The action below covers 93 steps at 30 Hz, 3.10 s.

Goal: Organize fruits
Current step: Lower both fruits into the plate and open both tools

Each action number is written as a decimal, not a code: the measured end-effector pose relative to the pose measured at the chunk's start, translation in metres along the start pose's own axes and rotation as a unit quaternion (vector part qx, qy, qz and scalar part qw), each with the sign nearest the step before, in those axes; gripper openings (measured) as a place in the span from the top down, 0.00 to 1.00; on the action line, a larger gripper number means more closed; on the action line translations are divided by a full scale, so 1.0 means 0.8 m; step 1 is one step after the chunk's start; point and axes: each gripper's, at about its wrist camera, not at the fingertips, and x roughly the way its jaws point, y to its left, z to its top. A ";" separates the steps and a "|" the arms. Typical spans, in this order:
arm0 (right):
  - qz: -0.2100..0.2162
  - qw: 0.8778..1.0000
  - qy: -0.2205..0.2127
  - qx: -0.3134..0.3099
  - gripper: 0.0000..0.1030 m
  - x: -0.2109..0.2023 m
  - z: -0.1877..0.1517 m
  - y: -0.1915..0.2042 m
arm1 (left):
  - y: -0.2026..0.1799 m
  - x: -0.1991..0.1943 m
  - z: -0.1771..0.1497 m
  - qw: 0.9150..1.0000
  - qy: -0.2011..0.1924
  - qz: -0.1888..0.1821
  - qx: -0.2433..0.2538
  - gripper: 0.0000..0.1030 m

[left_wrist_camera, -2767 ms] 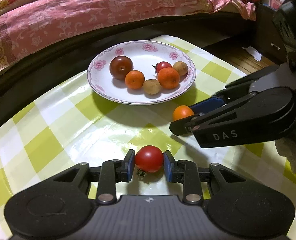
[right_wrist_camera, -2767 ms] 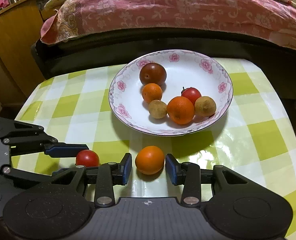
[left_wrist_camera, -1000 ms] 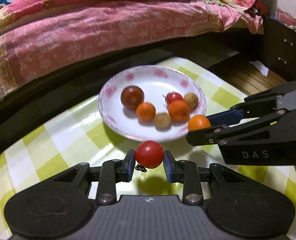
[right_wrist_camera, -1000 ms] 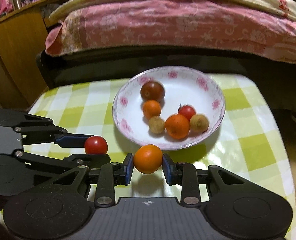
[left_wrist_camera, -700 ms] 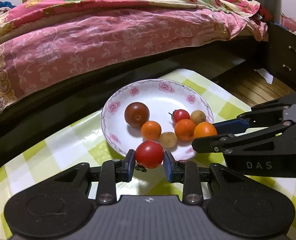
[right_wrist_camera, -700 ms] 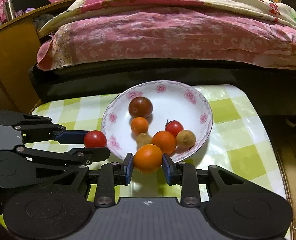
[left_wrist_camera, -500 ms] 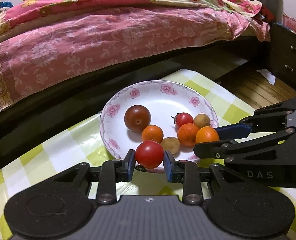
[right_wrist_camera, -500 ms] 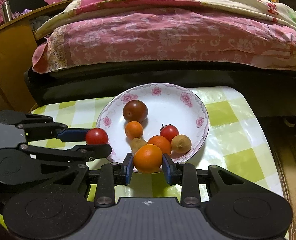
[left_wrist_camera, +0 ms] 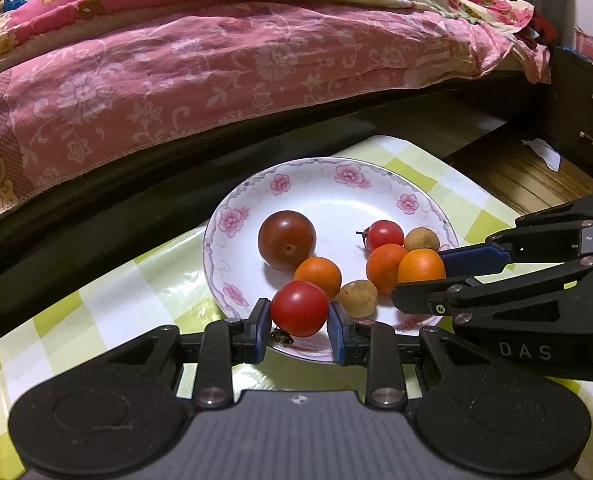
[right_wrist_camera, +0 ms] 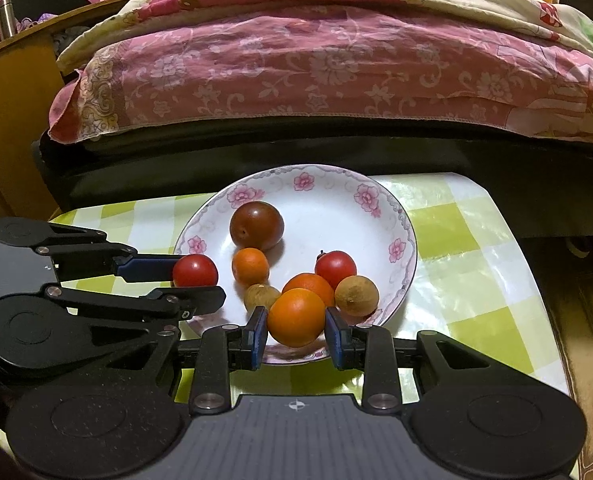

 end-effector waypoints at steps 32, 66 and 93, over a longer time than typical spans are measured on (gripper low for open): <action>-0.016 1.000 -0.009 -0.004 0.72 0.015 0.010 -0.005 | 0.002 0.008 0.007 1.000 -0.002 0.009 -0.003 0.62; -0.044 0.998 -0.029 0.025 0.65 -0.023 0.014 -0.015 | 0.005 -0.031 0.009 0.999 -0.023 0.011 -0.023 0.47; -0.070 0.995 -0.041 0.061 0.55 -0.094 -0.026 -0.002 | -0.020 -0.084 -0.019 0.998 -0.025 0.022 -0.049 0.13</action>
